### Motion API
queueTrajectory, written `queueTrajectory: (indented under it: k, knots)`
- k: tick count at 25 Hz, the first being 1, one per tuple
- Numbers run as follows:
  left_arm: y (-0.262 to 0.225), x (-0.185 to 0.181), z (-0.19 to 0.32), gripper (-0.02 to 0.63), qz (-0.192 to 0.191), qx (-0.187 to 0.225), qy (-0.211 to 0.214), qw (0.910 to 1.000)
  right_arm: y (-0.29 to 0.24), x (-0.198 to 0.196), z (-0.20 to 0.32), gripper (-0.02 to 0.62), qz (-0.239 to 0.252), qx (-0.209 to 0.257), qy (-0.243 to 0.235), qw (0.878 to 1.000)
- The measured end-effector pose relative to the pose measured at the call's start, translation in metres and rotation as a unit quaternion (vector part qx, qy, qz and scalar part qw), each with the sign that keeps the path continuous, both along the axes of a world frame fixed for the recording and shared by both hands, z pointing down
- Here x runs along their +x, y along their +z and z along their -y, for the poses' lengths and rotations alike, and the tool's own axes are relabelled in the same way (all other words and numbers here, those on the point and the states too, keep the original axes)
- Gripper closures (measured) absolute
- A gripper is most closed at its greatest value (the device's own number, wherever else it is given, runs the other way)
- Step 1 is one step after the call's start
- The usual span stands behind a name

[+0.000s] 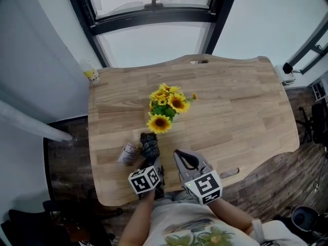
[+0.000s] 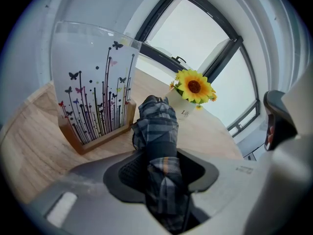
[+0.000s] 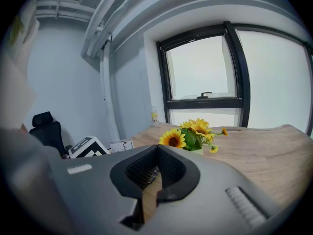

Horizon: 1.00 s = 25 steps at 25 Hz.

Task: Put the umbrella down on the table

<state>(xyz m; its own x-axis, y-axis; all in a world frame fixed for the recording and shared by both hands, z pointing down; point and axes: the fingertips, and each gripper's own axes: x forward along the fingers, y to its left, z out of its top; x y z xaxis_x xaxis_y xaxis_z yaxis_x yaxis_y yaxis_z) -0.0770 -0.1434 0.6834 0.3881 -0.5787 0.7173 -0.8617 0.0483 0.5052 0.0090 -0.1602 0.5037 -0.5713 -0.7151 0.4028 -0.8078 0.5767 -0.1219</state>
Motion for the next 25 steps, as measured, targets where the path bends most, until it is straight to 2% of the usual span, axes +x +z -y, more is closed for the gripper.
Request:
queueTrajectory:
  k: [10, 16, 25]
  knots:
    - [0.012, 0.0, 0.001, 0.411, -0.009, -0.008, -0.007, 0.9999, 0.004, 0.001, 0.002, 0.595, -0.001, -0.004, 0.0, 1.0]
    - [0.016, 0.001, 0.004, 0.397, -0.024, 0.0, -0.012, 0.9996, 0.005, -0.001, 0.002, 0.595, 0.0, -0.004, 0.0, 1.0]
    - [0.016, 0.007, 0.004, 0.304, 0.0, 0.012, 0.039, 0.9992, 0.004, -0.001, -0.002, 0.595, -0.001, -0.004, 0.003, 1.0]
